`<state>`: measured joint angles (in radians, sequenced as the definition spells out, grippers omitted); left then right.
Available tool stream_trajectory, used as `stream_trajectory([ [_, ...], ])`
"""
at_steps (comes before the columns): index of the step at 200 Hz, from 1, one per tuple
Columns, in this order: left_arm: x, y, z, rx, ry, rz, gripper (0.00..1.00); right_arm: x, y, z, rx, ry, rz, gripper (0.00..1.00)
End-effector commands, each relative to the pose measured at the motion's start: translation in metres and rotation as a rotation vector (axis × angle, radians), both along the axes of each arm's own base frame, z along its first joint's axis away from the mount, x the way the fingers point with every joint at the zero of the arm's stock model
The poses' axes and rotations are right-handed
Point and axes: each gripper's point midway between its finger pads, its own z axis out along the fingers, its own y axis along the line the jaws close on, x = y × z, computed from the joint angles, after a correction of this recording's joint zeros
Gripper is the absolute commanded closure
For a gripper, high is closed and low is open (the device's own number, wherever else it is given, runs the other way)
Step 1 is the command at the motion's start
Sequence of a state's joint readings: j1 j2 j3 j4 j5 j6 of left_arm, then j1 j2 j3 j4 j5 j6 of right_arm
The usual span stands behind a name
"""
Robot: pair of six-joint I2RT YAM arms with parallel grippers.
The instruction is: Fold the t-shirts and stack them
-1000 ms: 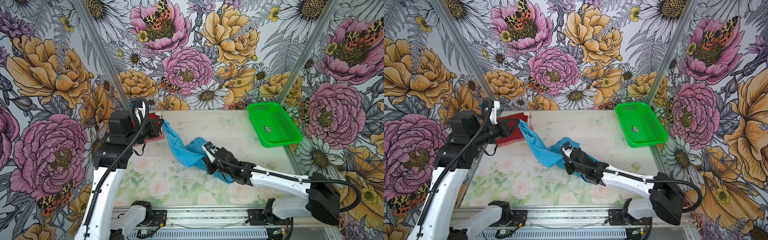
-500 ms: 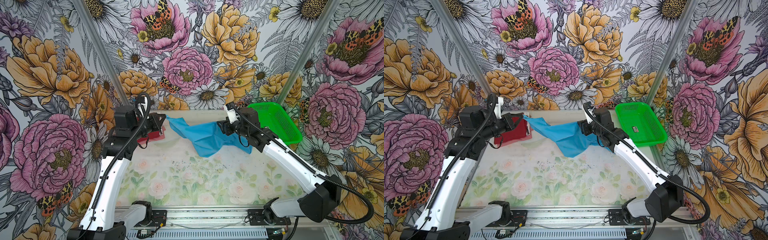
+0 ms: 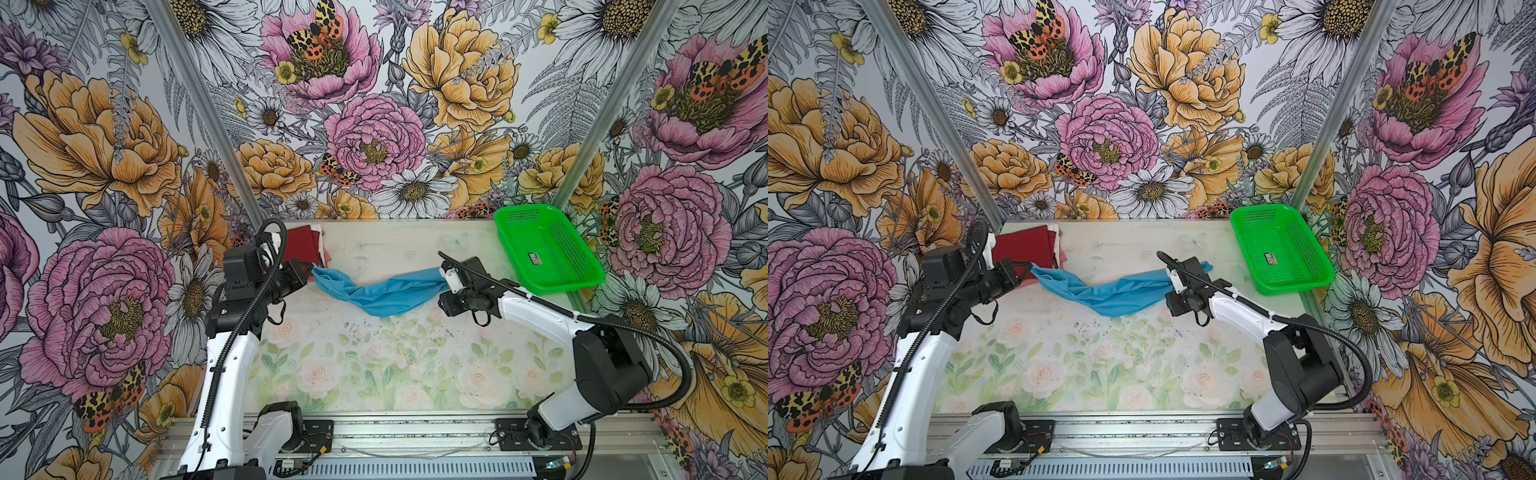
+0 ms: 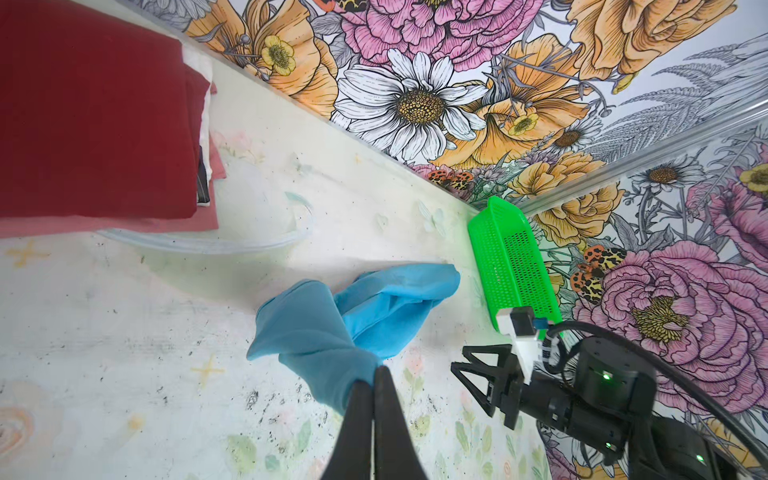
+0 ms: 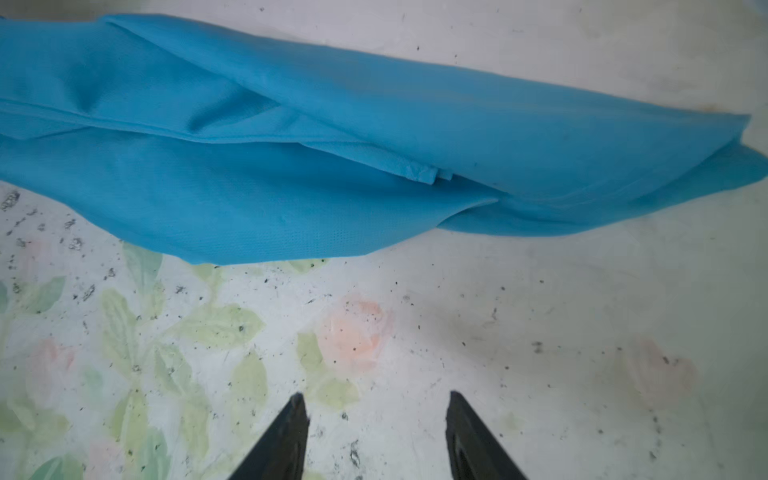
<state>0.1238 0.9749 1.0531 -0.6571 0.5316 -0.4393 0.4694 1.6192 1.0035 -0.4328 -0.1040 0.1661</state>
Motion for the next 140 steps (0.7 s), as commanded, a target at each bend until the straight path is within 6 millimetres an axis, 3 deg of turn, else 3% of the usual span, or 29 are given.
stream_trajectory([
  [1,-0.006,-0.002,0.009,-0.012,-0.042,-0.025,1.0,0.036,0.019,0.007,0.094,-0.032,-0.02,0.51],
  [46,-0.012,0.001,0.01,-0.011,-0.039,-0.013,1.0,0.095,0.027,-0.005,0.125,-0.021,-0.06,0.56],
  [77,-0.016,0.0,0.01,-0.017,-0.038,-0.014,1.0,0.14,0.027,0.015,0.174,-0.08,-0.077,0.52],
  [100,-0.018,0.001,0.009,-0.017,-0.036,-0.008,1.0,0.169,0.029,0.018,0.227,-0.061,-0.078,0.5],
  [120,-0.02,0.002,0.01,-0.009,-0.037,-0.008,1.0,0.174,0.029,0.023,0.22,-0.071,-0.072,0.5],
  [140,-0.022,0.004,0.008,-0.002,-0.028,-0.006,1.0,0.157,0.026,0.029,0.21,-0.073,-0.059,0.5],
])
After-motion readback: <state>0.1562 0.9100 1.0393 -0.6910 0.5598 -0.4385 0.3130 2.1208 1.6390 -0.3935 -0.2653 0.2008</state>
